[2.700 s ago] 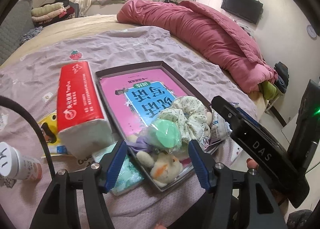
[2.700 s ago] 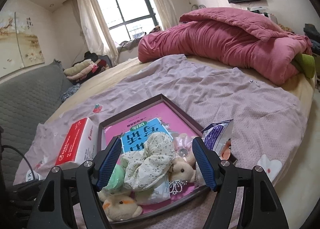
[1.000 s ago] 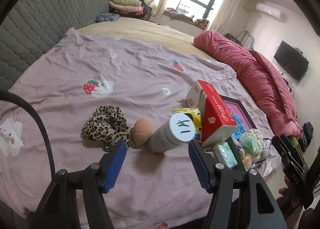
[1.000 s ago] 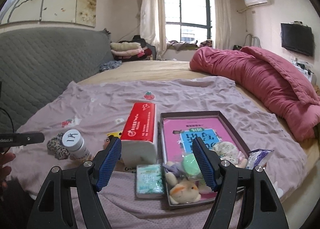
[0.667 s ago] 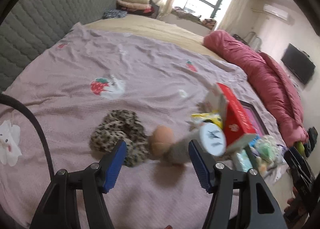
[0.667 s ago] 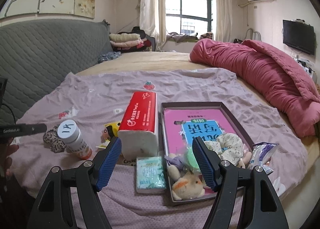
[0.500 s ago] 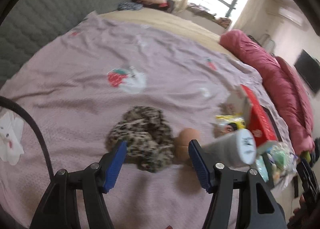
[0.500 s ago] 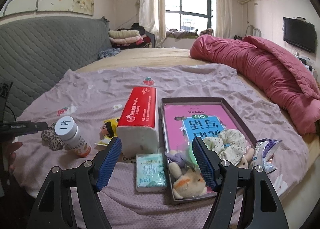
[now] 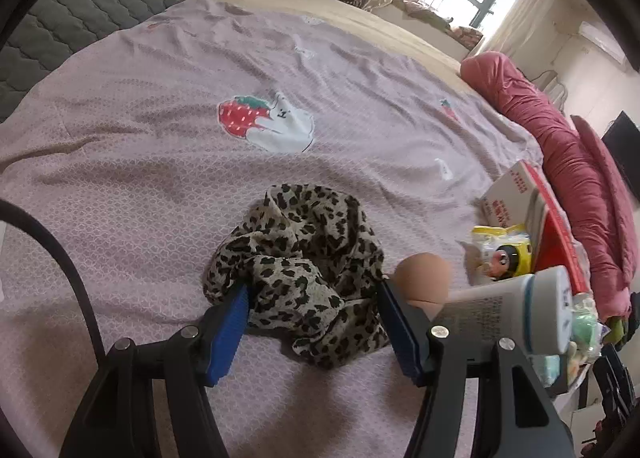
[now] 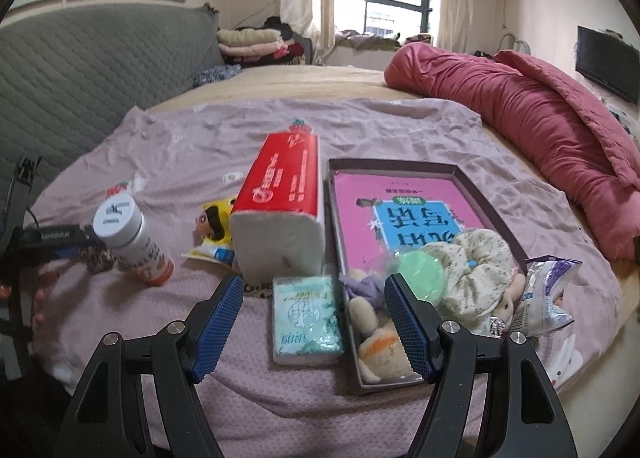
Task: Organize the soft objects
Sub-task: 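Grasp the leopard-print scrunchie on the sheet with the left tool, then grasp the yellow cartoon snack bag with the right tool while the left tool holds the scrunchie, then carry the leopard scrunchie and yellow snack bag over the tray with both tools, then lower both items onto the tray and open both tools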
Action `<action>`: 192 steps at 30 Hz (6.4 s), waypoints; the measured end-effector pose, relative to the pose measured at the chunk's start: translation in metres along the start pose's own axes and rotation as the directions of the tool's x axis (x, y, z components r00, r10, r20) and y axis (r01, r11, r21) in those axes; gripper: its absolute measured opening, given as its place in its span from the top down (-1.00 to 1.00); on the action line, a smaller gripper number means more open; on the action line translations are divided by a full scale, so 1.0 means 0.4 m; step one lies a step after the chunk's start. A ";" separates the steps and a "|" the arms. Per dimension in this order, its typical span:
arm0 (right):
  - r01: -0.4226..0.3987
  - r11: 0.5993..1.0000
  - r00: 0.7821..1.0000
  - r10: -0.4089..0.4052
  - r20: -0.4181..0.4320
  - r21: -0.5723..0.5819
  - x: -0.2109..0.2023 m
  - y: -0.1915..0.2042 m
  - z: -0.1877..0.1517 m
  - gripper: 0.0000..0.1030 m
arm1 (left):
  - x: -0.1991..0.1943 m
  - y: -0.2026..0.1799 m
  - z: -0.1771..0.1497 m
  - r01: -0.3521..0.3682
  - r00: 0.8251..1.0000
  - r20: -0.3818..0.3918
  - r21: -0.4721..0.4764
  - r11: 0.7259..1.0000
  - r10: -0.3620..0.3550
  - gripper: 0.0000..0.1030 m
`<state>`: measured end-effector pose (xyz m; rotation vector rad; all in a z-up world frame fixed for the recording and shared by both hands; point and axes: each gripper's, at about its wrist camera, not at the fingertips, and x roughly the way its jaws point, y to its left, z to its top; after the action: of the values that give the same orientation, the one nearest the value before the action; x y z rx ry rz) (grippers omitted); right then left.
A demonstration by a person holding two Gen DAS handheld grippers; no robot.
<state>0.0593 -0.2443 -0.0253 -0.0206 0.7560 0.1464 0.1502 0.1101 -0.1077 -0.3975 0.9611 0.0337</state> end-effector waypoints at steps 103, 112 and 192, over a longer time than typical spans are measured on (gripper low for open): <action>-0.368 0.742 0.929 0.273 -0.249 -0.561 -0.002 -0.071 0.431 0.18 | -0.335 -0.411 -0.010 0.084 0.971 0.191 0.286 0.955 -0.143 0.72; -0.287 0.878 0.951 0.215 -0.221 -0.384 -0.012 -0.314 0.356 0.18 | -0.274 -0.694 -0.112 0.176 0.969 0.069 0.476 0.862 -0.237 0.72; -0.106 0.968 0.994 0.112 0.013 -0.226 -0.166 -0.341 0.150 -0.42 | -0.138 -0.802 -0.117 0.369 0.930 -0.139 0.350 0.861 -0.342 -0.19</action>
<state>0.0717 -0.3833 0.0593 -0.1922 0.7120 0.3363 0.1462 -0.1956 0.0136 -0.2201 0.9280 -0.4988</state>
